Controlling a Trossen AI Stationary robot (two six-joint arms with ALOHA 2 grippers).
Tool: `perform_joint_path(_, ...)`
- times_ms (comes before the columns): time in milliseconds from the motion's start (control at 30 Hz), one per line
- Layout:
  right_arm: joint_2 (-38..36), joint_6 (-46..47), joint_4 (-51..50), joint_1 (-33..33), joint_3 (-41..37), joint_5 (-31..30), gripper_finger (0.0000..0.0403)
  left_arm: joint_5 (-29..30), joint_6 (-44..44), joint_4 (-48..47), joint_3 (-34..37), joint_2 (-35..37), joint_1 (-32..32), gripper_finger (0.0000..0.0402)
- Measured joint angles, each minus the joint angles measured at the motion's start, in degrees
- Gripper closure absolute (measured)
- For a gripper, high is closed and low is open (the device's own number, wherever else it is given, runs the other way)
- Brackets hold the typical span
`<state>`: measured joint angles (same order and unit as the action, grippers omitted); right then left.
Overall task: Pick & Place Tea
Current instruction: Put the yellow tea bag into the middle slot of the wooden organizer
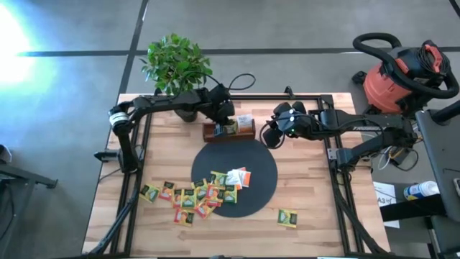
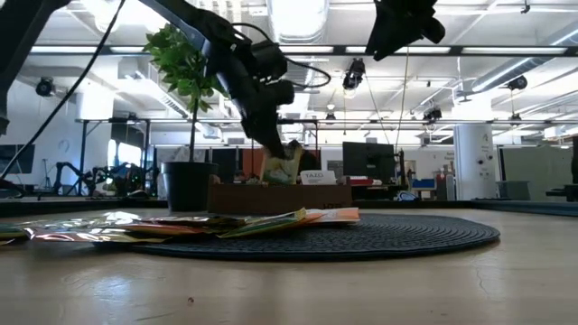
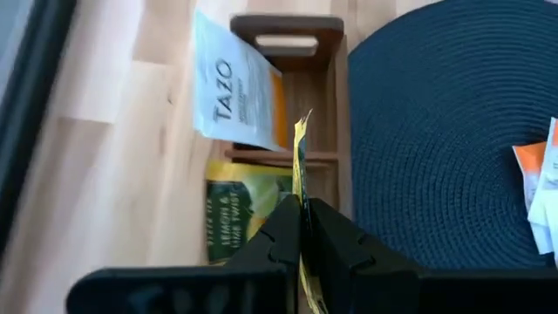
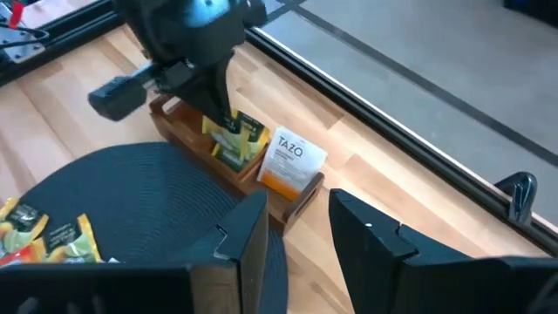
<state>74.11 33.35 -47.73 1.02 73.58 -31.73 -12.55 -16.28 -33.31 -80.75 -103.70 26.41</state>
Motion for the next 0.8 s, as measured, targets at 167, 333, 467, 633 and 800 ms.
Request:
perform_joint_path(167, 0.0, -0.51, 0.04, 0.0, -0.03, 0.0, 0.0287, -1.58, 4.0, 6.17, 2.83, -0.42, 0.01, 0.0401)
perform_joint_path(333, 0.0, -0.52, 0.01, 0.0, -0.12, -0.04, 0.0287, -0.76, 4.43, 8.52, 4.96, -0.4, 0.0, 0.0401)
perform_joint_path(467, 0.0, -0.54, 0.0, 0.0, -0.14, -0.09, 0.0287, 0.05, 5.37, 9.6, 5.72, -0.37, 0.0, 0.0401)
perform_joint_path(633, 0.0, -0.86, 0.0, 0.0, -0.24, -1.33, 0.0287, 0.17, 5.85, 9.51, 5.91, -0.37, -0.11, 0.0402)
perform_joint_path(800, 0.0, -1.01, 0.0, 0.0, -0.29, -1.51, 0.0287, 1.1, 6.38, 7.47, 5.91, -0.35, -0.1, 0.0401)
